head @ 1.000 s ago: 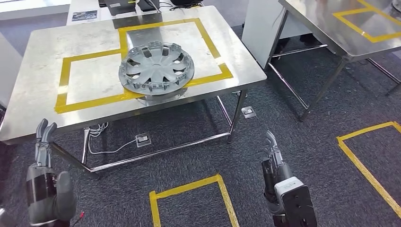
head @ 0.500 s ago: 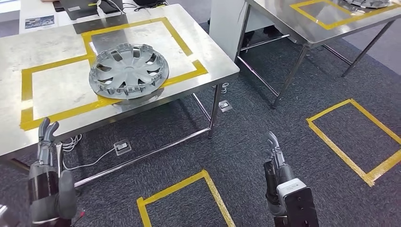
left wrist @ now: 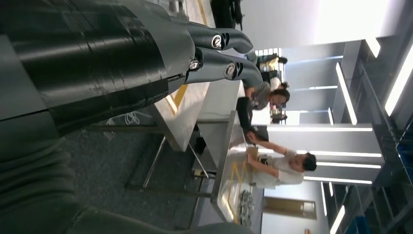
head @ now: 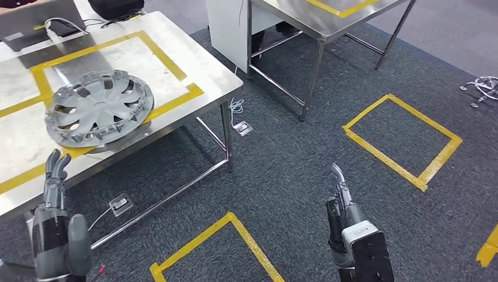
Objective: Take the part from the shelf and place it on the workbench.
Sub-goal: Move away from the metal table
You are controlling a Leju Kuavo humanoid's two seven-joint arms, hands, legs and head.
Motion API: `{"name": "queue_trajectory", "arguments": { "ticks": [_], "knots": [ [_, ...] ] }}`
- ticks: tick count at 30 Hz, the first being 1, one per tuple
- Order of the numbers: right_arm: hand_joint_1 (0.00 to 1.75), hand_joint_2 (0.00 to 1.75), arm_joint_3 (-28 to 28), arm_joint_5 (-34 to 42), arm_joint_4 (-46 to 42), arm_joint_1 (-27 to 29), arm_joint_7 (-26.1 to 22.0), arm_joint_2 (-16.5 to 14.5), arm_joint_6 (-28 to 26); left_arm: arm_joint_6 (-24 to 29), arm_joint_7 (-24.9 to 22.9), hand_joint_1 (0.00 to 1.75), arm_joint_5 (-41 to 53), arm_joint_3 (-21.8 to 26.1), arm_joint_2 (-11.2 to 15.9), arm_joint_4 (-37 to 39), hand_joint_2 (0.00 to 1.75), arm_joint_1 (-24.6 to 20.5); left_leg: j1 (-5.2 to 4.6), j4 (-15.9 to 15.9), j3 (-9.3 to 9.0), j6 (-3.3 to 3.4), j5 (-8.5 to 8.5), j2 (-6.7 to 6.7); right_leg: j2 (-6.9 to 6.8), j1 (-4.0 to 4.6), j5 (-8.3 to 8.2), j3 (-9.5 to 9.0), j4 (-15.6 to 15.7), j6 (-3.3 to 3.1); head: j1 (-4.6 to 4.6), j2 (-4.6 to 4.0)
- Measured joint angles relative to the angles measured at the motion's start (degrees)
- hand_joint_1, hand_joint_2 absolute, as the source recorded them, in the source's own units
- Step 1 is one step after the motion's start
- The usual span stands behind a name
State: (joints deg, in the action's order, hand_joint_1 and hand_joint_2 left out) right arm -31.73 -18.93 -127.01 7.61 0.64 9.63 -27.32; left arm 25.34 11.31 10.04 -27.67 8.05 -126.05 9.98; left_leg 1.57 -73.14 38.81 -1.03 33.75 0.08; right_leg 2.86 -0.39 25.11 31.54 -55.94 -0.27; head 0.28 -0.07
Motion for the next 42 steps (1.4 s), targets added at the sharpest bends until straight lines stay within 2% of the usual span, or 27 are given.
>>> {"name": "queue_trajectory", "arguments": {
  "ticks": [2, 4, 6, 7, 8, 10, 12, 14, 15, 16, 17, 19, 20, 21, 23, 24, 26, 27, 28, 30, 31, 33, 35, 37, 39, 40, 42],
  "knots": [
    [0.0, 0.0, 0.1, 0.3, 0.0, 0.1, -0.3, 0.0, -0.1, -0.1, 0.1, 0.0, -0.7, 0.0, 0.0, 0.0, 0.0, 0.0, 0.03, 5.3, -1.66, 0.33, -4.15, -0.98, 1.87, 0.0, 0.27, -0.04, -0.4, 0.15, -0.41, 0.0],
    [0.0, 0.0, 0.2, 0.9, 0.0, 0.1, -0.7, 0.0, 0.1, -0.3, 0.4, 0.0, -1.7, 0.0, 0.1, 0.0, 0.0, 0.0, 0.27, 12.3, -4.59, 0.69, -6.96, -3.88, 3.57, -0.02, 0.68, 0.35, -1.1, 0.62, -0.79, 0.0],
    [0.0, 0.0, 0.3, 1.8, 0.0, 0.2, -1.5, 0.0, 0.4, -0.8, 1.3, 0.0, -4.3, 0.0, 0.1, 0.0, 0.0, 0.0, 0.22, 14.9, -5.93, 0.97, -7.07, -5.32, 5.07, -0.33, 0.8, 1.18, -1.7, 1.45, -0.88, 0.0],
    [0.0, 0.0, 0.3, 2.4, 0.0, 0.3, -1.9, 0.0, 0.6, -1.1, 1.8, 0.0, -5.7, -0.1, 0.1, 0.1, 0.0, 0.0, 0.14, 15.1, -6.2, 1.11, -7.08, -4.7, 5.83, -0.53, 0.73, 1.79, -1.7, 1.9, -0.91, 0.0],
    [0.0, 0.0, 0.4, 2.9, -0.1, 0.5, -2.3, 0.0, 0.7, -1.2, 2.3, 0.0, -6.9, -0.1, 0.1, 0.1, 0.0, -0.1, 0.12, 15.3, -6.28, 1.36, -7.19, -3.97, 5.85, -0.66, 0.69, 2.2, -1.8, 2.27, -0.92, 0.0],
    [0.0, 0.0, 0.6, 3.5, -0.1, 0.6, -2.9, 0.0, 0.9, -1.5, 2.9, 0.0, -8.0, -0.1, 0.1, 0.2, 0.0, -0.1, 0.29, 15.7, -6.66, 1.93, -7.25, -2.38, 3.13, -0.47, 1.81, 3.67, -4.0, 2.82, -0.43, 0.0],
    [0.0, 0.0, 0.8, 3.6, -0.2, 0.5, -3.1, 0.0, 0.9, -1.6, 3.1, 0.0, -8.3, 0.0, 0.1, 0.3, 0.0, 0.1, 0.2, 15.8, -6.83, 2.36, -7.09, -0.66, -0.82, -0.39, 4.88, 6.86, -10.4, 3.31, 0.43, 0.0],
    [0.0, 0.0, 0.9, 3.7, -0.2, 0.6, -3.1, 0.0, 0.9, -1.6, 3.1, 0.0, -8.5, 0.0, 0.1, 0.5, 0.0, 0.2, 0.01, 15.8, -6.81, 2.52, -6.93, 1.15, -2.17, -0.58, 7.26, 10.27, -16.9, 3.67, 0.89, 0.0],
    [0.0, 0.0, 0.9, 3.7, -0.1, 0.7, -3.1, 0.0, 0.9, -1.6, 3.1, 0.0, -8.5, 0.0, 0.1, 0.6, 0.0, 0.2, -0.05, 15.8, -6.83, 2.53, -6.85, 2.03, -2.36, -0.63, 7.08, 10.67, -17.8, 3.73, 1.05, 0.0],
    [0.0, 0.0, 1.0, 3.8, -0.1, 0.8, -3.1, 0.0, 0.9, -1.6, 3.1, 0.0, -8.5, 0.0, 0.1, 0.7, 0.0, 0.2, -0.1, 15.8, -6.89, 2.5, -6.76, 2.9, -2.59, -0.63, 5.9, 9.86, -16.3, 3.67, 1.25, 0.0],
    [0.0, 0.0, 1.0, 3.8, -0.1, 0.8, -3.1, 0.0, 0.9, -1.6, 3.1, 0.0, -8.5, 0.0, 0.1, 0.8, 0.0, 0.2, -0.17, 15.8, -7.0, 2.45, -6.67, 3.7, -3.14, -0.56, 4.12, 7.96, -12.9, 3.49, 1.45, 0.0],
    [0.0, 0.0, 1.2, 3.8, -0.2, 0.8, -3.1, 0.0, 0.9, -1.6, 3.1, 0.0, -8.6, 0.0, 0.1, 0.8, 0.0, 0.2, -0.42, 15.8, -7.33, 2.16, -6.41, 5.07, -5.6, -0.1, 1.5, 3.6, -4.8, 2.65, 1.79, 0.0],
    [0.0, 0.0, 1.3, 3.7, -0.2, 0.9, -3.1, 0.0, 0.8, -1.6, 3.1, 0.0, -8.6, 0.0, 0.1, 0.9, 0.0, 0.2, -0.51, 15.8, -7.49, 1.9, -6.29, 5.59, -6.45, 0.16, 1.05, 2.33, -2.5, 2.17, 1.83, 0.0],
    [0.0, 0.0, 1.3, 3.7, -0.2, 0.9, -3.2, 0.0, 0.7, -1.6, 3.2, 0.0, -8.7, 0.0, 0.1, 0.9, 0.0, 0.2, -0.56, 15.9, -7.67, 1.59, -6.15, 6.11, -6.78, 0.4, 1.12, 1.93, -1.5, 1.72, 1.85, 0.0],
    [0.0, 0.0, 1.5, 3.6, -0.3, 1.3, -3.2, 0.0, 0.5, -1.6, 3.2, 0.0, -8.7, -0.1, 0.1, 1.1, 0.0, 0.1, -0.52, 16.1, -8.08, 0.95, -5.91, 7.17, -5.42, 0.55, 1.01, 1.61, -1.3, 1.06, 1.83, 0.0],
    [0.0, 0.0, 1.6, 3.6, -0.4, 1.5, -3.2, 0.0, 0.4, -1.6, 3.2, 0.0, -8.7, -0.1, 0.1, 1.1, 0.0, 0.1, -0.42, 16.0, -8.2, 0.65, -5.65, 6.74, -4.77, 0.42, 0.82, 1.14, -0.8, 0.82, 1.78, 0.0],
    [0.0, 0.0, 1.8, 3.4, -0.5, 1.7, -3.2, 0.0, 0.2, -1.6, 3.2, 0.0, -8.7, -0.1, 0.2, 1.3, 0.0, 0.0, -0.29, 13.5, -7.29, 0.27, -3.8, 3.72, -3.53, 0.03, 0.31, -0.12, 0.1, 0.37, 1.35, 0.0],
    [0.0, 0.0, 1.9, 3.3, -0.5, 1.8, -3.2, 0.0, 0.1, -1.6, 3.2, 0.0, -8.8, -0.2, 0.3, 1.4, 0.0, 0.0, -0.21, 10.4, -5.86, 0.19, -2.17, 1.8, -2.95, -0.12, 0.19, -0.16, 0.3, 0.17, 0.95, 0.0],
    [0.0, 0.0, 2.0, 3.3, -0.5, 1.8, -3.2, 0.0, 0.0, -1.6, 3.2, 0.0, -8.8, -0.2, 0.4, 1.6, 0.0, 0.1, -0.24, 6.5, -3.91, 0.18, -0.47, 0.66, -2.21, -0.12, 0.14, -0.16, 0.3, -0.02, 0.56, 0.0],
    [0.0, 0.0, 2.1, 3.1, -0.5, 2.0, -3.2, 0.0, -0.1, -1.5, 3.2, 0.0, -8.9, -0.3, 0.5, 1.9, 0.0, 0.2, -0.27, 0.5, -0.46, 0.18, 0.99, 0.02, -0.48, -0.09, 0.13, -0.04, 0.1, -0.22, -0.04, 0.0],
    [0.0, 0.0, 2.2, 3.0, -0.5, 2.1, -3.1, 0.0, -0.1, -1.5, 3.1, 0.0, -9.0, -0.3, 0.5, 2.0, 0.0, 0.2, -0.24, 0.4, -0.02, 0.22, 0.03, -0.1, 0.49, -0.1, 0.21, -0.03, 0.0, -0.17, -0.26, 0.0],
    [0.0, 0.0, 2.4, 2.9, -0.5, 2.2, -3.1, 0.0, -0.2, -1.5, 3.1, 0.0, -9.0, -0.3, 0.5, 2.1, 0.0, 0.2, -0.05, 6.1, -2.05, 0.32, -4.2, -1.2, 2.37, -0.25, 0.54, -0.05, -0.4, 0.15, -0.67, 0.0],
    [0.0, 0.0, 2.6, 2.7, -0.5, 2.4, -3.1, 0.0, -0.3, -1.5, 3.1, 0.0, -9.0, -0.3, 0.5, 2.2, 0.0, 0.2, 0.26, 12.8, -5.18, 0.4, -6.66, -3.55, 4.03, -0.27, 1.16, 0.3, -1.4, 0.82, -1.06, 0.0],
    [0.0, 0.0, 2.8, 2.5, -0.6, 2.6, -3.1, 0.0, -0.5, -1.5, 3.1, 0.0, -9.0, -0.3, 0.5, 2.2, 0.0, 0.2, 0.15, 14.8, -6.47, 0.66, -6.34, -4.33, 5.34, -0.48, 1.39, 0.98, -1.9, 1.6, -1.08, 0.0],
    [0.0, 0.0, 3.0, 2.4, -0.8, 2.8, -3.0, 0.0, -0.5, -1.5, 3.1, 0.0, -9.0, -0.3, 0.5, 2.2, 0.0, 0.1, 0.01, 14.8, -6.71, 1.34, -6.36, -2.92, 6.18, -0.8, 1.25, 1.79, -1.9, 2.37, -1.03, 0.0],
    [0.0, 0.0, 3.1, 2.4, -0.9, 3.0, -3.0, 0.0, -0.6, -1.5, 3.1, 0.0, -9.0, -0.3, 0.5, 2.3, 0.0, 0.0, 0.09, 15.0, -6.87, 1.69, -6.36, -2.21, 5.3, -0.68, 1.57, 2.23, -2.4, 2.64, -0.92, 0.0],
    [0.0, 0.0, 3.5, 2.3, -1.0, 3.1, -3.0, 0.0, -0.6, -1.5, 3.0, 0.0, -9.0, -0.3, 0.5, 2.3, 0.0, -0.1, 0.08, 15.2, -7.12, 2.29, -6.32, -0.55, 1.55, -0.39, 3.98, 4.59, -6.9, 3.04, 0.07, 0.0]
  ]
}}
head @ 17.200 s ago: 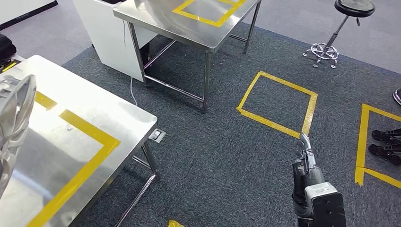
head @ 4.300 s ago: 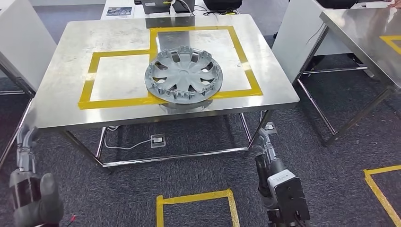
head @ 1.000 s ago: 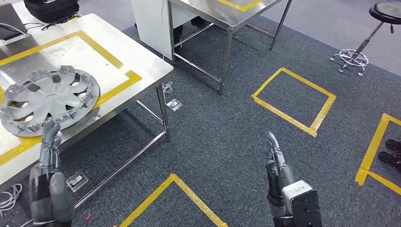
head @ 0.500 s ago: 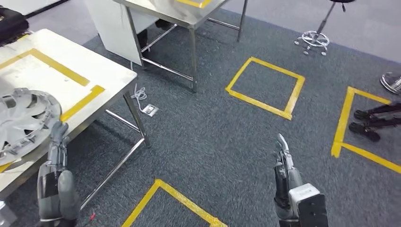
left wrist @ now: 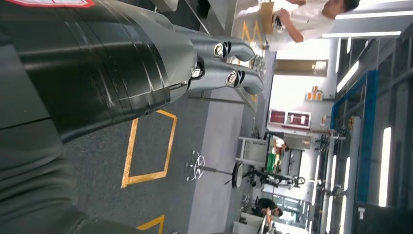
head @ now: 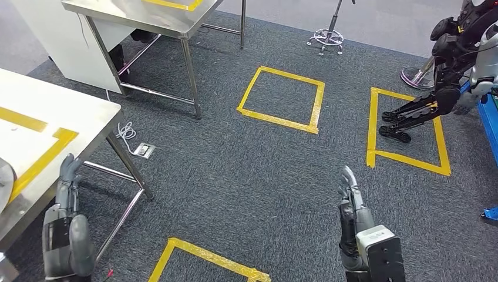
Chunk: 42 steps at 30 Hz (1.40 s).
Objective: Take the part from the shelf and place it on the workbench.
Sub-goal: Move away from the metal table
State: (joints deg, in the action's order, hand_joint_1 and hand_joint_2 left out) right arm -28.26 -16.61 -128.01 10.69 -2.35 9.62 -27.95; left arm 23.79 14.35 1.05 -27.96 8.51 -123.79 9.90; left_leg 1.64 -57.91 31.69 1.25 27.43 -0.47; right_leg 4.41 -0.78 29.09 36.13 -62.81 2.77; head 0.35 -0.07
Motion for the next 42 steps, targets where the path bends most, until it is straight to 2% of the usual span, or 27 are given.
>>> {"name": "queue_trajectory", "arguments": {
  "ticks": [1, 3, 5, 6, 8, 9, 10, 12, 13, 15, 17, 19, 20, 21, 22, 24, 26, 28, 29, 30, 33, 35, 36, 37, 39, 40, 42],
  "knots": [
    [0.0, 0.0, 0.1, 0.0, 0.0, 0.0, 0.0, 0.0, 0.0, 0.0, 0.0, 0.0, 0.0, 0.0, 0.0, 0.0, 0.0, 0.1, -0.21, 0.0, -0.02, 0.17, 0.11, 0.75, -2.06, 0.1, 1.92, 1.99, -3.8, 0.1, 0.52, 0.0],
    [0.0, 0.0, 0.2, 0.0, 0.0, 0.1, 0.1, 0.0, 0.0, 0.0, -0.1, 0.0, 0.0, 0.0, 0.0, 0.1, 0.0, 0.2, -0.68, 0.0, -0.02, 0.43, 0.32, 2.36, -3.86, 0.09, 4.83, 5.77, -11.1, 0.12, 1.06, 0.0],
    [0.0, 0.0, 0.2, 0.0, 0.0, 0.2, 0.1, 0.0, 0.0, 0.0, -0.2, 0.0, 0.0, 0.0, 0.0, 0.1, 0.0, 0.2, -1.08, 0.0, -0.13, 0.62, 0.53, 3.89, -4.18, 0.23, 4.14, 6.31, -12.0, -0.28, 1.35, 0.0],
    [0.0, 0.0, 0.3, -0.1, 0.0, 0.3, 0.1, 0.0, 0.0, 0.0, -0.2, 0.0, 0.0, 0.0, 0.0, 0.1, 0.0, 0.1, -1.3, 0.0, -0.27, 0.68, 0.66, 4.69, -4.41, 0.45, 2.33, 4.67, -8.9, -0.75, 1.53, 0.0],
    [0.0, 0.0, 0.6, -0.2, -0.2, 0.4, 0.1, 0.0, -0.1, 0.0, -0.2, 0.0, 0.0, 0.0, 0.0, 0.1, 0.0, 0.1, -1.71, 0.0, -0.6, 0.63, 0.95, 5.99, -6.77, 1.26, -0.94, 0.17, -0.5, -2.14, 1.69, 0.0],
    [0.0, 0.0, 0.7, -0.2, -0.2, 0.4, 0.1, 0.0, -0.1, 0.0, -0.3, 0.0, 0.1, 0.0, 0.0, 0.1, 0.0, 0.1, -1.84, 0.0, -0.75, 0.52, 1.09, 6.54, -7.9, 1.69, -2.02, -1.66, 3.0, -2.76, 1.68, 0.0],
    [0.0, 0.0, 0.7, -0.3, -0.4, 0.4, 0.1, 0.0, -0.2, 0.0, -0.3, 0.0, 0.1, 0.0, 0.0, 0.2, 0.0, 0.1, -1.86, 0.0, -0.87, 0.32, 1.21, 7.06, -8.54, 2.02, -2.18, -2.26, 4.4, -3.2, 1.67, 0.0],
    [0.0, 0.0, 0.9, -0.4, -0.5, 0.6, 0.1, 0.0, -0.2, 0.0, -0.4, 0.0, 0.2, 0.0, 0.0, 0.2, 0.0, 0.0, -1.78, 0.4, -1.25, -0.11, 1.32, 8.2, -7.43, 2.22, -2.19, -2.17, 4.8, -3.55, 1.86, 0.0],
    [0.0, 0.0, 1.0, -0.4, -0.6, 0.8, 0.1, -0.1, -0.2, 0.0, -0.4, 0.0, 0.2, 0.0, 0.0, 0.2, 0.0, -0.2, -1.76, 0.4, -1.31, -0.37, 1.47, 8.11, -6.66, 2.06, -2.55, -2.66, 5.5, -3.72, 1.99, 0.0],
    [0.0, 0.0, 1.1, -0.4, -0.8, 0.8, 0.1, -0.1, -0.3, 0.0, -0.4, 0.0, 0.2, -0.1, 0.0, 0.2, 0.0, -0.4, -1.64, -1.6, -0.59, -0.81, 2.84, 5.32, -5.33, 1.57, -3.33, -3.91, 6.8, -3.95, 1.85, 0.0],
    [0.0, 0.0, 1.1, -0.5, -0.8, 0.7, 0.2, -0.1, -0.2, 0.0, -0.5, 0.0, 0.3, -0.1, 0.0, 0.3, 0.0, -0.3, -1.35, -8.2, 2.37, -1.15, 6.03, 1.75, -3.95, 1.24, -3.77, -4.53, 7.3, -4.17, 1.15, 0.0],
    [0.0, 0.0, 1.1, -0.5, -0.8, 0.7, 0.2, -0.1, -0.2, 0.0, -0.5, 0.0, 0.3, -0.2, 0.0, 0.4, 0.0, -0.2, -1.16, -15.1, 6.1, -1.44, 8.27, 0.68, -2.25, 1.17, -3.74, -4.51, 7.1, -4.28, 0.46, 0.0],
    [0.0, 0.0, 1.1, -0.5, -0.8, 0.8, 0.2, -0.1, -0.2, 0.0, -0.6, 0.0, 0.3, -0.2, 0.1, 0.4, 0.0, -0.2, -1.06, -16.2, 7.04, -1.53, 7.87, 0.56, -1.33, 1.12, -3.6, -4.56, 6.9, -4.21, 0.24, 0.0],
    [0.0, 0.0, 1.1, -0.5, -0.8, 0.8, 0.2, -0.1, -0.2, 0.1, -0.6, 0.0, 0.3, -0.2, 0.1, 0.4, 0.0, -0.2, -0.94, -15.3, 7.04, -1.6, 6.52, 0.48, -0.47, 1.06, -3.46, -4.63, 6.8, -4.09, 0.05, 0.0],
    [0.0, 0.0, 1.1, -0.5, -0.8, 0.8, 0.2, -0.1, -0.2, 0.1, -0.6, 0.0, 0.3, -0.2, 0.1, 0.4, 0.0, -0.2, -0.73, -12.0, 5.88, -1.67, 4.16, 0.12, 0.44, 0.95, -3.23, -4.71, 6.5, -3.87, -0.15, 0.0],
    [0.0, 0.0, 1.1, -0.5, -0.8, 0.8, 0.3, -0.1, -0.2, 0.0, -0.7, 0.0, 0.3, -0.2, 0.1, 0.4, 0.0, -0.3, -0.21, -4.8, 2.87, -1.9, 0.95, -2.33, 2.02, 0.82, -2.63, -4.56, 5.7, -3.28, -0.53, 0.0],
    [0.0, 0.0, 1.2, -0.5, -0.8, 0.8, 0.3, -0.1, -0.2, 0.0, -0.7, 0.0, 0.3, -0.3, 0.1, 0.4, 0.0, -0.3, -0.02, -1.1, 1.06, -1.76, 0.33, -3.97, 3.52, 0.61, -2.34, -3.7, 4.9, -2.49, -0.73, 0.0],
    [0.0, 0.0, 1.3, -0.5, -0.8, 0.9, 0.3, -0.2, -0.2, 0.1, -0.7, 0.0, 0.3, -0.4, 0.1, 0.4, 0.0, -0.4, -0.15, -0.7, 0.74, -1.21, 0.33, -3.0, 4.82, 0.27, -2.48, -2.68, 4.6, -1.81, -0.68, 0.0],
    [0.0, 0.0, 1.4, -0.5, -0.8, 1.0, 0.3, -0.2, -0.2, 0.1, -0.7, 0.0, 0.3, -0.4, 0.1, 0.4, 0.0, -0.5, -0.15, -0.6, 0.67, -0.94, 0.26, -2.35, 4.42, 0.25, -2.39, -2.29, 4.3, -1.55, -0.59, 0.0],
    [0.0, 0.0, 1.5, -0.5, -0.9, 1.0, 0.3, -0.2, -0.2, 0.1, -0.7, 0.0, 0.4, -0.4, 0.1, 0.4, 0.0, -0.6, -0.14, -0.5, 0.51, -0.64, 0.24, -1.69, 3.0, 0.36, -1.97, -1.66, 3.3, -1.34, -0.29, 0.0],
    [0.0, 0.0, 1.6, -0.4, -1.0, 0.8, 0.4, -0.2, -0.2, 0.2, -0.8, 0.0, 0.4, -0.5, 0.0, 0.4, 0.0, -0.6, -0.46, -0.3, 0.21, 0.17, 0.47, 0.43, -2.9, 0.55, 1.61, 2.68, -5.0, -0.89, 0.95, 0.0],
    [0.0, 0.0, 1.6, -0.4, -0.9, 0.8, 0.5, -0.2, -0.1, 0.2, -0.9, 0.0, 0.5, -0.5, 0.1, 0.4, 0.0, -0.6, -0.77, -0.3, 0.17, 0.44, 0.69, 2.14, -3.91, 0.39, 3.8, 6.31, -11.6, -0.82, 1.27, 0.0],
    [0.0, 0.0, 1.6, -0.4, -0.9, 0.9, 0.5, -0.2, 0.0, 0.2, -0.9, 0.0, 0.5, -0.5, 0.1, 0.4, 0.0, -0.6, -0.88, -0.3, 0.09, 0.5, 0.82, 3.01, -3.99, 0.38, 3.47, 6.76, -12.3, -0.89, 1.41, 0.0],
    [0.0, 0.0, 1.6, -0.4, -0.9, 0.9, 0.6, -0.2, 0.0, 0.2, -0.9, 0.0, 0.5, -0.5, 0.0, 0.4, 0.0, -0.6, -1.01, -0.3, -0.03, 0.53, 0.97, 4.0, -4.14, 0.39, 2.5, 6.52, -11.6, -1.06, 1.58, 0.0],
    [0.0, 0.0, 1.7, -0.4, -0.9, 0.9, 0.6, -0.2, 0.0, 0.2, -0.9, 0.0, 0.5, -0.5, 0.0, 0.5, 0.0, -0.6, -1.17, -0.3, -0.39, 0.47, 1.27, 5.41, -5.29, 0.65, -1.3, 2.61, -4.2, -1.69, 1.86, 0.0],
    [0.0, 0.0, 1.7, -0.4, -0.9, 0.8, 0.6, -0.2, 0.0, 0.2, -0.9, 0.0, 0.5, -0.5, 0.0, 0.4, 0.0, -0.6, -1.3, -0.3, -0.59, 0.3, 1.45, 6.04, -6.68, 1.01, -2.32, 0.61, -0.4, -2.08, 1.87, 0.0],
    [0.0, 0.0, 1.7, -0.4, -1.0, 0.8, 0.5, -0.2, 0.0, 0.2, -0.8, 0.0, 0.5, -0.5, 0.0, 0.4, 0.0, -0.6, -1.36, -0.2, -0.89, -0.14, 1.73, 7.17, -8.36, 1.77, -2.61, -1.26, 3.6, -2.67, 1.87, 0.0]
  ]
}}
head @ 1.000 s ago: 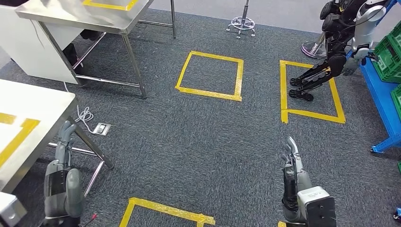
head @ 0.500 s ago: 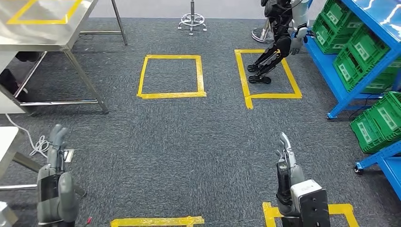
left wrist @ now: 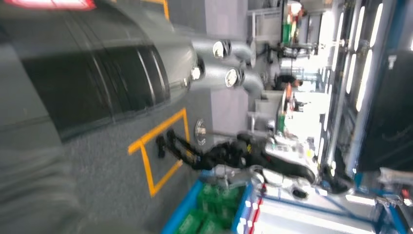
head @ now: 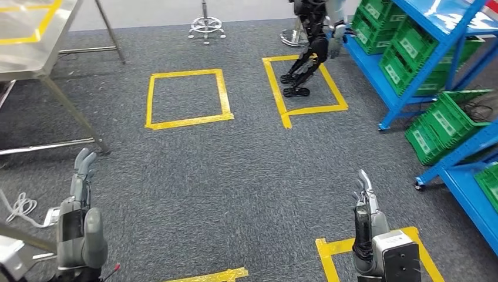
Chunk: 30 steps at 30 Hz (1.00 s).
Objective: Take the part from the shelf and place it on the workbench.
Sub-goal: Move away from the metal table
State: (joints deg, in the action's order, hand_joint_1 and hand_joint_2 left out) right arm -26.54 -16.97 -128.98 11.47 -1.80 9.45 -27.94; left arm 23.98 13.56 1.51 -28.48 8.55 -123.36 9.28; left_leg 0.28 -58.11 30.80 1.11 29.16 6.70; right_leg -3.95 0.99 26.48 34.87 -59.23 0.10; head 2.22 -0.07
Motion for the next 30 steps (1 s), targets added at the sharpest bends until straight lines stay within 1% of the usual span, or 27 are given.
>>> {"name": "queue_trajectory", "arguments": {
  "ticks": [1, 2, 3, 4, 5, 6, 7, 8, 9, 10, 11, 12, 13, 14, 16, 18, 19, 21, 22, 23, 24, 25, 26, 27, 28, 29, 30],
  "knots": [
    [0.0, 0.0, 0.1, 0.0, 0.0, 0.0, 0.0, 0.0, 0.0, 0.0, 0.0, 0.0, 0.0, 0.0, 0.0, 0.0, 0.0, 0.0, 0.0, 0.1, -0.24, -0.34, 0.14, 0.72, -0.11, 0.31, 0.27, -0.26, 0.9, -0.25, 0.04, 0.0],
    [0.0, 0.0, 0.1, 0.0, -0.1, 0.0, 0.0, 0.0, 0.0, 0.0, 0.1, 0.0, 0.0, 0.0, 0.0, 0.0, 0.0, 0.0, 0.1, 0.2, -0.36, -0.65, 0.31, 1.25, 0.82, 0.23, 0.07, -0.69, 1.3, -0.44, 0.15, 0.0],
    [0.0, 0.0, 0.2, 0.0, -0.1, 0.1, 0.0, 0.0, 0.0, 0.0, 0.1, 0.0, -0.1, 0.0, 0.0, 0.0, 0.0, -0.1, 0.17, 0.0, -0.52, -0.97, 0.61, 0.69, 1.57, 0.05, -0.16, -1.29, 1.9, -0.62, 0.22, 0.0],
    [0.0, 0.0, 0.2, 0.0, -0.2, 0.1, -0.1, -0.1, 0.0, 0.0, 0.2, 0.0, -0.1, 0.0, 0.0, 0.0, 0.0, -0.1, 0.24, -0.9, -0.44, -1.25, 1.31, -0.79, 2.4, -0.17, -0.49, -2.01, 2.4, -0.86, 0.06, 0.0],
    [0.0, 0.0, 0.3, 0.0, -0.2, 0.1, -0.1, -0.1, 0.1, 0.0, 0.2, 0.0, -0.1, -0.1, 0.0, 0.0, 0.0, -0.1, 0.29, -3.0, 0.28, -1.44, 2.43, -2.86, 3.14, -0.44, -0.83, -2.73, 2.9, -1.05, -0.23, 0.0],
    [0.0, 0.0, 0.3, 0.0, -0.2, 0.1, -0.1, -0.1, 0.1, -0.1, 0.3, 0.0, -0.1, -0.1, 0.0, 0.0, 0.0, 0.0, 0.35, -6.2, 1.55, -1.55, 3.88, -5.04, 3.79, -0.51, -0.94, -2.9, 3.1, -1.18, -0.66, 0.0],
    [0.0, 0.0, 0.3, 0.0, -0.2, 0.0, -0.2, -0.1, 0.2, -0.1, 0.3, 0.0, -0.2, -0.2, 0.1, 0.0, 0.0, 0.0, 0.36, -10.0, 3.47, -1.63, 5.53, -6.3, 4.6, -0.55, -1.01, -2.98, 3.1, -1.32, -1.16, 0.0],
    [0.0, 0.0, 0.3, 0.0, -0.1, 0.0, -0.2, -0.1, 0.2, -0.1, 0.3, 0.0, -0.2, -0.2, 0.1, 0.0, 0.0, 0.1, 0.36, -13.5, 5.49, -1.71, 6.62, -6.71, 5.49, -0.56, -0.99, -2.95, 3.1, -1.33, -1.49, 0.0],
    [0.0, 0.0, 0.3, 0.0, -0.1, 0.0, -0.2, -0.2, 0.2, -0.1, 0.3, 0.0, -0.2, -0.3, 0.1, 0.0, 0.0, 0.1, 0.37, -15.8, 7.02, -1.77, 7.1, -6.79, 6.28, -0.54, -0.95, -2.93, 3.0, -1.32, -1.75, 0.0],
    [0.0, 0.0, 0.3, 0.0, -0.1, 0.0, -0.2, -0.2, 0.2, -0.1, 0.3, 0.0, -0.2, -0.3, 0.1, 0.1, 0.0, 0.1, 0.42, -15.9, 7.57, -1.78, 6.26, -6.82, 7.19, -0.57, -0.86, -2.95, 2.9, -1.26, -1.96, 0.0],
    [0.0, 0.0, 0.3, 0.0, -0.1, 0.0, -0.2, -0.2, 0.2, -0.2, 0.3, 0.0, -0.2, -0.3, 0.1, 0.1, 0.0, 0.1, 0.52, -13.6, 7.01, -1.78, 4.3, -6.96, 8.14, -0.64, -0.72, -2.98, 2.7, -1.12, -2.11, 0.0],
    [0.0, 0.0, 0.3, 0.0, -0.1, 0.0, -0.2, -0.2, 0.2, -0.2, 0.3, 0.0, -0.3, -0.3, 0.1, 0.1, 0.0, 0.1, 0.66, -10.4, 5.84, -1.78, 2.15, -7.24, 8.93, -0.72, -0.56, -3.0, 2.5, -0.97, -2.24, 0.0],
    [0.0, 0.0, 0.3, 0.0, -0.1, 0.0, -0.2, -0.2, 0.2, -0.2, 0.3, 0.0, -0.3, -0.3, 0.1, 0.1, 0.0, 0.1, 0.89, -6.2, 4.2, -1.8, 0.3, -8.49, 9.91, -0.77, -0.27, -2.88, 2.0, -0.66, -2.43, 0.0],
    [0.0, 0.0, 0.3, 0.0, -0.1, 0.0, -0.2, -0.2, 0.2, -0.2, 0.4, 0.0, -0.3, -0.3, 0.1, 0.1, 0.0, 0.0, 1.04, -3.2, 2.79, -1.74, -0.72, -9.66, 10.71, -0.85, -0.03, -2.64, 1.6, -0.32, -2.55, 0.0],
    [0.0, 0.0, 0.3, 0.0, -0.1, 0.0, -0.1, -0.2, 0.2, -0.2, 0.5, 0.0, -0.4, -0.3, 0.1, 0.1, 0.0, 0.0, 1.07, -0.5, 1.22, -1.43, -0.87, -11.23, 12.0, -1.08, 0.14, -1.9, 1.0, 0.43, -2.67, 0.0],
    [0.0, 0.0, 0.4, 0.0, -0.1, 0.1, -0.1, -0.2, 0.2, -0.2, 0.5, 0.0, -0.3, -0.3, 0.1, 0.1, 0.0, 0.0, 0.9, -0.3, 0.93, -0.8, -1.07, -10.14, 13.01, -1.42, -0.05, -0.98, 1.1, 1.09, -2.65, 0.0],
    [0.0, 0.0, 0.4, 0.0, -0.1, 0.2, -0.1, -0.3, 0.2, -0.2, 0.6, 0.0, -0.3, -0.3, 0.1, 0.1, 0.0, 0.0, 0.88, -0.1, 0.8, -0.4, -1.12, -9.34, 11.87, -1.38, 0.23, -0.48, 0.7, 1.38, -2.43, 0.0],
    [0.0, 0.0, 0.5, 0.0, -0.1, 0.1, -0.2, -0.3, 0.2, -0.2, 0.6, 0.0, -0.3, -0.4, 0.1, 0.1, 0.0, 0.0, 0.9, 0.2, 0.54, 0.17, -1.1, -7.91, 8.08, -1.19, 2.2, 1.24, -2.5, 1.66, -1.59, 0.0],
    [0.0, 0.0, 0.5, 0.1, -0.1, 0.0, -0.2, -0.3, 0.2, -0.2, 0.7, 0.0, -0.2, -0.4, 0.0, 0.0, 0.0, 0.1, 0.75, 0.3, 0.5, 0.45, -1.02, -6.94, 5.84, -1.13, 3.98, 3.15, -6.2, 1.78, -1.11, 0.0],
    [0.0, 0.0, 0.5, 0.1, -0.1, 0.0, -0.2, -0.3, 0.2, -0.2, 0.7, 0.0, -0.2, -0.4, 0.0, 0.0, 0.0, 0.1, 0.6, 0.3, 0.55, 0.61, -0.95, -6.22, 5.11, -1.24, 5.49, 5.08, -9.8, 1.89, -0.86, 0.0],
    [0.0, 0.0, 0.5, 0.1, -0.1, 0.0, -0.2, -0.3, 0.2, -0.2, 0.7, 0.0, -0.2, -0.4, 0.0, 0.0, 0.0, 0.1, 0.44, 0.3, 0.58, 0.7, -0.86, -5.33, 4.77, -1.29, 6.37, 6.7, -12.8, 1.95, -0.74, 0.0],
    [0.0, 0.0, 0.5, 0.2, 0.0, 0.1, -0.2, -0.3, 0.2, -0.2, 0.7, 0.0, -0.2, -0.4, 0.0, 0.0, 0.0, 0.1, 0.28, 0.3, 0.58, 0.78, -0.75, -4.31, 4.47, -1.31, 6.61, 7.79, -14.8, 1.93, -0.6, 0.0],
    [0.0, 0.0, 0.5, 0.2, 0.1, 0.1, -0.2, -0.3, 0.2, -0.2, 0.7, 0.0, -0.2, -0.4, 0.0, 0.1, 0.0, 0.1, 0.18, 0.3, 0.49, 0.79, -0.62, -3.44, 4.22, -1.23, 5.36, 6.98, -13.4, 1.76, -0.48, 0.0],
    [0.0, 0.0, 0.5, 0.2, 0.1, 0.1, -0.2, -0.3, 0.2, -0.2, 0.7, 0.0, -0.2, -0.4, 0.0, 0.1, 0.0, 0.1, 0.08, 0.3, 0.33, 0.78, -0.47, -2.48, 3.55, -1.05, 3.58, 5.25, -10.3, 1.44, -0.33, 0.0],
    [0.0, 0.0, 0.5, 0.2, 0.1, 0.0, -0.2, -0.3, 0.2, -0.2, 0.7, 0.0, -0.2, -0.4, 0.0, 0.0, 0.0, 0.1, 0.02, 0.3, 0.13, 0.71, -0.32, -1.76, 2.27, -0.72, 1.97, 2.97, -5.9, 1.02, -0.23, 0.0],
    [0.0, 0.0, 0.5, 0.2, 0.2, 0.0, -0.2, -0.3, 0.2, -0.2, 0.7, 0.0, -0.2, -0.4, 0.0, 0.0, 0.0, 0.1, -0.08, 0.3, -0.04, 0.56, -0.15, -1.1, 1.14, -0.37, 0.8, 0.96, -2.1, 0.62, -0.21, 0.0],
    [0.0, 0.0, 0.5, 0.2, 0.2, 0.0, -0.2, -0.3, 0.2, -0.2, 0.7, 0.0, -0.2, -0.4, 0.0, 0.0, 0.0, 0.0, -0.13, 0.3, -0.17, 0.37, -0.01, -0.61, 0.33, -0.05, 0.37, -0.24, 0.1, 0.3, -0.21, 0.0]
  ]
}}
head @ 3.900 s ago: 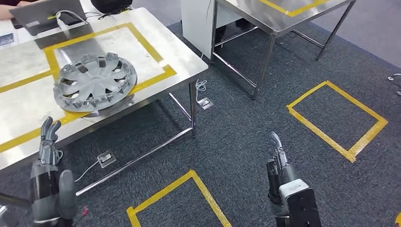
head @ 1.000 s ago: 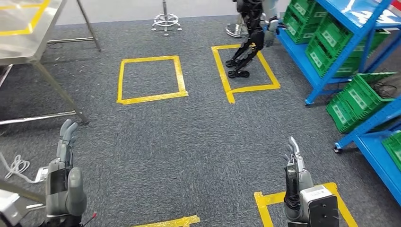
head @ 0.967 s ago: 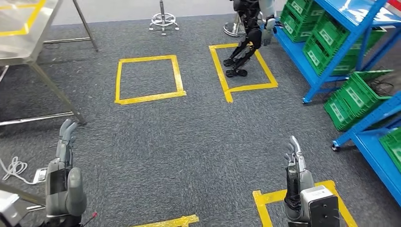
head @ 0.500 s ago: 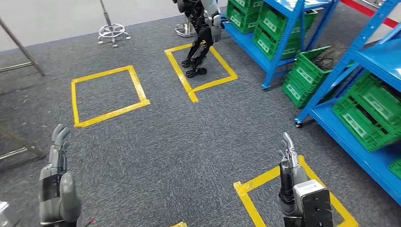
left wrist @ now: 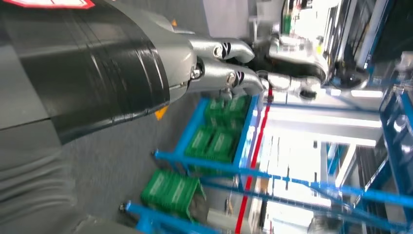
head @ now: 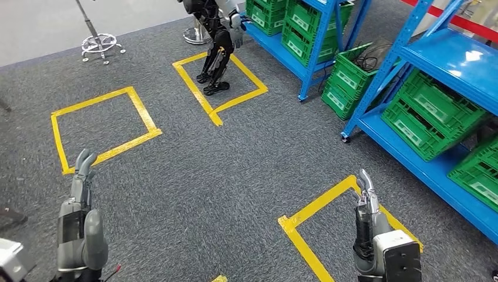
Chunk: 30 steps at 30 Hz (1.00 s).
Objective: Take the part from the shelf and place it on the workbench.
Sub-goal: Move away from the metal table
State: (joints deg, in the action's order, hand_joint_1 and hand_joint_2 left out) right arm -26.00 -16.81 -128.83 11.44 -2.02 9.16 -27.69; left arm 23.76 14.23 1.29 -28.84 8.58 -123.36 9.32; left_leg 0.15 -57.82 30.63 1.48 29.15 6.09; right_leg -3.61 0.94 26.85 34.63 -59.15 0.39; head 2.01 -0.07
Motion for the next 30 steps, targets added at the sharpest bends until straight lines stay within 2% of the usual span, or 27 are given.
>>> {"name": "queue_trajectory", "arguments": {
  "ticks": [1, 3, 4, 5, 6, 7, 8, 9, 10, 11, 12, 13, 14, 15, 16, 18, 19, 20, 21, 23, 24, 25, 26, 27, 28, 30],
  "knots": [
    [0.0, 0.0, 0.0, 0.0, 0.0, 0.0, 0.0, 0.0, 0.0, 0.0, 0.0, 0.0, 0.0, 0.0, 0.0, 0.0, 0.0, 0.0, 0.0, 0.0, -0.14, -0.26, 0.14, 0.58, -0.13, 0.26, 0.04, -0.32, 0.9, -0.26, 0.01, 0.0],
    [0.0, 0.0, 0.1, 0.0, 0.0, 0.1, -0.1, 0.0, 0.0, 0.0, 0.0, 0.0, 0.0, 0.0, 0.0, 0.0, 0.0, -0.1, 0.03, 0.3, -0.6, -0.76, 0.34, 1.69, 1.17, 0.41, -0.03, -0.34, 1.2, -0.68, 0.06, 0.0],
    [0.0, 0.0, 0.1, 0.0, -0.1, 0.2, -0.1, 0.0, 0.0, 0.0, 0.0, 0.0, 0.0, 0.0, 0.0, 0.0, 0.0, -0.1, 0.08, 0.3, -0.97, -1.08, 0.72, 1.48, 1.9, 0.26, -0.23, -1.03, 1.9, -0.91, 0.11, 0.0],
    [0.0, 0.0, 0.1, 0.0, -0.2, 0.1, -0.2, 0.0, 0.0, 0.0, 0.0, 0.0, 0.0, 0.0, 0.0, 0.0, 0.0, -0.2, 0.12, -0.7, -0.86, -1.33, 1.57, 0.31, 2.54, 0.0, -0.5, -1.89, 2.5, -1.17, 0.0, 0.0],
    [0.0, 0.0, 0.2, 0.0, -0.2, 0.1, -0.2, -0.1, 0.0, 0.0, 0.0, 0.0, 0.0, 0.0, 0.0, 0.0, 0.0, -0.1, 0.22, -3.0, -0.01, -1.57, 2.82, -1.43, 3.16, -0.28, -0.77, -2.7, 3.1, -1.36, -0.23, 0.0],
    [0.0, 0.0, 0.2, 0.0, -0.3, 0.0, -0.2, -0.1, 0.0, 0.0, 0.0, 0.0, 0.0, 0.0, 0.0, 0.0, 0.0, 0.0, 0.38, -6.5, 1.55, -1.82, 4.41, -3.4, 3.92, -0.56, -1.01, -3.43, 3.6, -1.55, -0.61, 0.0],
    [0.0, 0.0, 0.2, 0.0, -0.2, 0.0, -0.2, -0.1, 0.0, 0.0, 0.0, 0.0, 0.0, -0.1, 0.0, 0.0, 0.0, 0.1, 0.52, -10.6, 3.76, -1.96, 5.83, -4.77, 4.66, -0.64, -1.07, -3.45, 3.5, -1.66, -0.99, 0.0],
    [0.0, 0.0, 0.2, 0.0, -0.2, 0.0, -0.2, -0.1, 0.0, 0.0, 0.0, 0.0, 0.0, -0.1, 0.0, 0.0, 0.0, 0.1, 0.62, -13.8, 5.73, -2.06, 6.51, -5.45, 5.49, -0.67, -1.02, -3.4, 3.5, -1.66, -1.3, 0.0],
    [0.0, 0.0, 0.2, 0.0, -0.2, 0.0, -0.2, -0.1, 0.0, 0.0, 0.0, 0.0, 0.0, -0.1, 0.1, 0.0, 0.0, 0.2, 0.69, -15.2, 6.95, -2.12, 6.18, -5.76, 6.38, -0.7, -0.91, -3.41, 3.4, -1.61, -1.56, 0.0],
    [0.0, 0.0, 0.2, 0.0, -0.2, 0.0, -0.2, -0.1, 0.0, 0.0, 0.0, 0.0, 0.0, -0.1, 0.1, 0.0, 0.0, 0.2, 0.76, -14.3, 7.11, -2.15, 4.74, -5.97, 7.33, -0.74, -0.77, -3.46, 3.2, -1.49, -1.75, 0.0],
    [0.0, 0.0, 0.2, 0.0, -0.2, 0.0, -0.2, -0.1, 0.0, 0.0, 0.0, 0.0, 0.0, -0.1, 0.1, 0.0, 0.0, 0.2, 0.87, -11.2, 6.19, -2.17, 2.37, -6.47, 8.31, -0.82, -0.55, -3.53, 3.0, -1.32, -1.95, 0.0],
    [0.0, 0.0, 0.2, 0.0, -0.2, 0.0, -0.2, -0.1, 0.0, 0.0, 0.0, 0.0, 0.0, -0.2, 0.1, 0.0, 0.0, 0.2, 1.1, -7.3, 4.76, -2.19, 0.23, -7.8, 9.2, -0.94, -0.29, -3.51, 2.6, -1.08, -2.14, 0.0],
    [0.0, 0.0, 0.2, 0.0, -0.2, 0.0, -0.2, -0.1, 0.1, 0.0, 0.1, 0.0, 0.0, -0.2, 0.1, 0.0, 0.0, 0.2, 1.35, -3.7, 3.36, -2.2, -1.14, -9.31, 10.09, -0.96, -0.01, -3.31, 2.2, -0.78, -2.3, 0.0],
    [0.0, 0.0, 0.2, 0.0, -0.2, 0.0, -0.2, -0.2, 0.1, 0.0, 0.1, 0.0, 0.0, -0.2, 0.1, 0.0, 0.0, 0.2, 1.49, -1.3, 2.24, -2.12, -1.77, -10.54, 10.95, -1.07, 0.16, -2.94, 1.8, -0.4, -2.39, 0.0],
    [0.0, 0.0, 0.2, 0.0, -0.2, 0.0, -0.2, -0.2, 0.1, 0.0, 0.1, 0.0, 0.0, -0.2, 0.1, 0.0, 0.0, 0.2, 1.5, -0.4, 1.72, -1.93, -1.55, -11.26, 11.69, -1.21, 0.22, -2.5, 1.6, 0.01, -2.42, 0.0],
    [0.0, 0.0, 0.2, 0.0, -0.2, 0.1, -0.2, -0.2, 0.1, 0.0, 0.1, 0.0, -0.1, -0.2, 0.1, 0.0, 0.0, 0.2, 1.17, -0.2, 1.35, -1.38, -1.39, -10.29, 13.14, -1.59, 0.02, -1.59, 1.6, 0.79, -2.41, 0.0],
    [0.0, 0.0, 0.2, 0.0, -0.2, 0.2, -0.2, -0.2, 0.1, 0.0, 0.1, 0.0, -0.1, -0.2, 0.1, 0.0, 0.0, 0.1, 1.14, 0.1, 1.22, -1.03, -1.45, -9.48, 12.93, -1.65, 0.18, -1.18, 1.3, 1.1, -2.34, 0.0],
    [0.0, 0.0, 0.3, 0.0, -0.2, 0.2, -0.2, -0.2, 0.1, 0.0, 0.2, 0.0, -0.1, -0.2, 0.1, 0.0, 0.0, 0.1, 1.16, 0.3, 1.03, -0.68, -1.5, -8.64, 11.75, -1.61, 0.77, -0.41, 0.2, 1.36, -2.06, 0.0],
    [0.0, 0.0, 0.3, 0.0, -0.2, 0.1, -0.2, -0.2, 0.1, 0.0, 0.2, 0.0, -0.1, -0.2, 0.0, 0.0, 0.0, 0.1, 1.17, 0.6, 0.85, -0.33, -1.5, -7.76, 9.82, -1.53, 1.92, 0.91, -2.2, 1.59, -1.67, 0.0],
    [0.0, 0.0, 0.3, 0.1, -0.2, 0.1, -0.2, -0.2, 0.1, 0.0, 0.2, 0.0, -0.1, -0.2, 0.0, 0.0, 0.0, 0.3, 0.97, 0.8, 0.66, 0.21, -1.31, -5.97, 5.71, -1.5, 5.12, 4.53, -9.5, 1.93, -0.89, 0.0],
    [0.0, 0.0, 0.3, 0.1, -0.2, 0.1, -0.1, -0.2, 0.1, 0.0, 0.2, 0.0, -0.1, -0.2, 0.0, 0.0, 0.0, 0.4, 0.81, 0.8, 0.63, 0.35, -1.16, -5.04, 4.71, -1.56, 6.26, 6.33, -12.9, 2.04, -0.74, 0.0],
    [0.0, 0.0, 0.3, 0.1, -0.2, 0.1, -0.1, -0.2, 0.1, 0.0, 0.2, 0.0, -0.1, -0.2, 0.0, 0.0, 0.0, 0.4, 0.68, 0.8, 0.56, 0.41, -1.0, -4.16, 4.25, -1.6, 6.49, 7.32, -14.7, 2.06, -0.66, 0.0],
    [0.0, 0.0, 0.3, 0.2, -0.2, 0.2, -0.1, -0.2, 0.1, 0.0, 0.2, 0.0, -0.1, -0.2, 0.0, 0.0, 0.0, 0.4, 0.59, 0.8, 0.42, 0.43, -0.83, -3.31, 4.0, -1.59, 5.67, 7.17, -14.2, 1.99, -0.54, 0.0],
    [0.0, 0.0, 0.3, 0.2, -0.2, 0.2, -0.1, -0.2, 0.1, 0.0, 0.2, 0.0, -0.1, -0.2, 0.0, 0.0, 0.0, 0.4, 0.5, 0.8, 0.18, 0.41, -0.61, -2.42, 3.65, -1.53, 4.01, 5.95, -11.8, 1.82, -0.43, 0.0],
    [0.0, 0.0, 0.3, 0.2, -0.2, 0.2, -0.1, -0.2, 0.1, 0.0, 0.2, 0.0, -0.1, -0.2, 0.0, 0.0, 0.0, 0.4, 0.43, 0.8, -0.14, 0.36, -0.39, -1.71, 3.01, -1.4, 1.95, 3.73, -7.6, 1.54, -0.26, 0.0],
    [0.0, 0.0, 0.3, 0.2, -0.2, 0.2, -0.1, -0.2, 0.1, 0.1, 0.2, 0.0, -0.1, -0.2, 0.0, 0.0, 0.0, 0.4, 0.32, 1.1, -0.86, 0.2, -0.05, -0.49, 0.19, -0.86, -0.08, -0.07, -0.7, 0.71, -0.21, 0.0]
  ]
}}
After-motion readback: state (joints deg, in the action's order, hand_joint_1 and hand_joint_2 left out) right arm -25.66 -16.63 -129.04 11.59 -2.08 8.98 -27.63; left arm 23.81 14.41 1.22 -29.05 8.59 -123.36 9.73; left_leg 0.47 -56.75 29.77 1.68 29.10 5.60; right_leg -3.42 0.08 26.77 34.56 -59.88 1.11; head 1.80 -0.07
